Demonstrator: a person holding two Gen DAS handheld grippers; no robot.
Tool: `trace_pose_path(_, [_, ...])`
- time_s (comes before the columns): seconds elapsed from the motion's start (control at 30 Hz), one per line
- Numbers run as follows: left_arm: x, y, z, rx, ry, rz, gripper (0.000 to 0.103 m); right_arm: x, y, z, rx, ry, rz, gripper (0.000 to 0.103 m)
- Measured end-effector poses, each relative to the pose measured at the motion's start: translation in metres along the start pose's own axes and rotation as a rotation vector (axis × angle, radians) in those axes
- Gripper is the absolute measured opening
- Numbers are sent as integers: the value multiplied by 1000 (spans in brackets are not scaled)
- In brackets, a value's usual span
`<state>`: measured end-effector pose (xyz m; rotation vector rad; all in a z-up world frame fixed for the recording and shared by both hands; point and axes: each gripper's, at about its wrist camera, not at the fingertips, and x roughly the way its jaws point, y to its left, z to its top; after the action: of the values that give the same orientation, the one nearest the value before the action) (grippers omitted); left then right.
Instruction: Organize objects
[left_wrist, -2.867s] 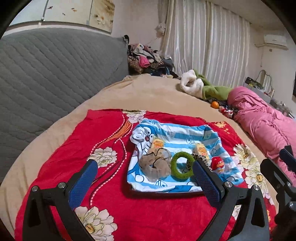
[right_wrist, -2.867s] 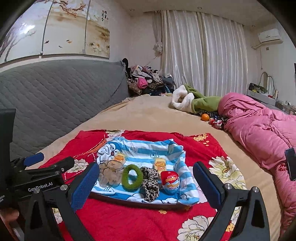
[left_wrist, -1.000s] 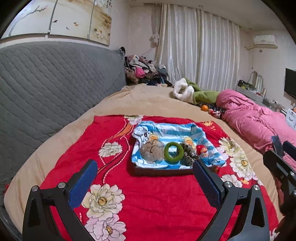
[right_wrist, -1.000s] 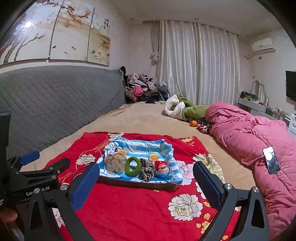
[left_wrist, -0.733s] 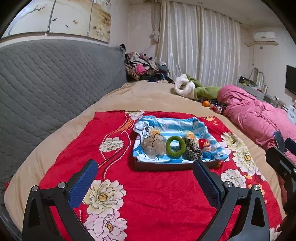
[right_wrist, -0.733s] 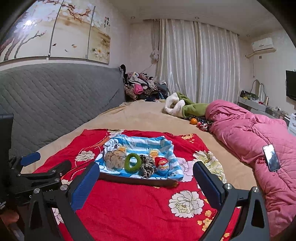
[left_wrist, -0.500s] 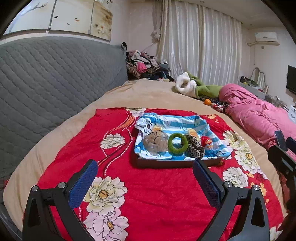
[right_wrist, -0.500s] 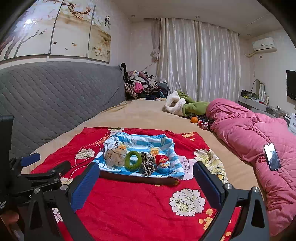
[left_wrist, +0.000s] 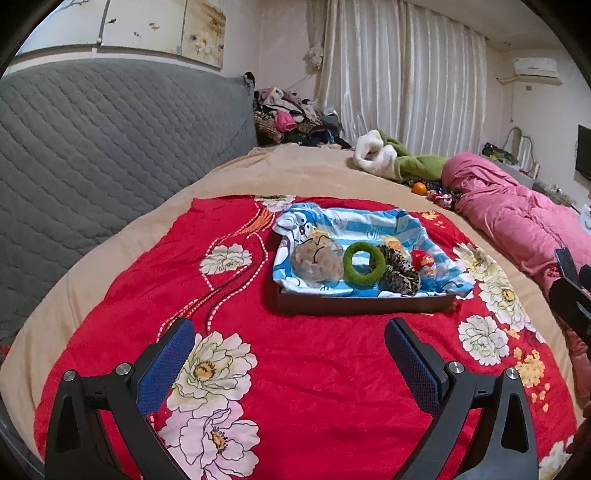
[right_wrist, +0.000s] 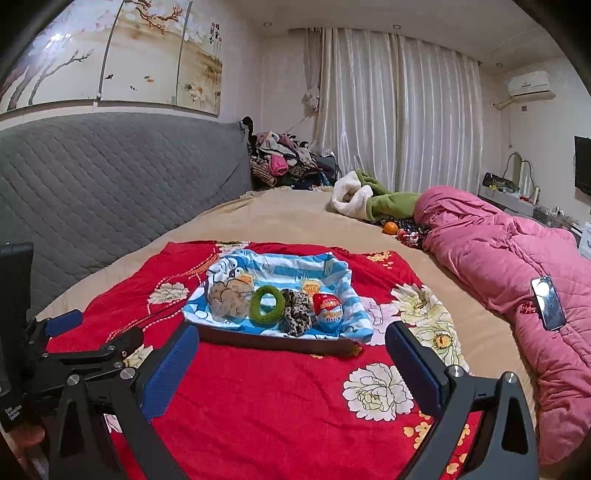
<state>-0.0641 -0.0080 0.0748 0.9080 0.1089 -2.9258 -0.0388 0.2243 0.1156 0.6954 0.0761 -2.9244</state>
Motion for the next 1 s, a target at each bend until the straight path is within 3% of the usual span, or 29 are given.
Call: trace_pose_path(1.0, [34,-3,-29,14,29,-9,102,41,-14,-44,25,78,-10,102])
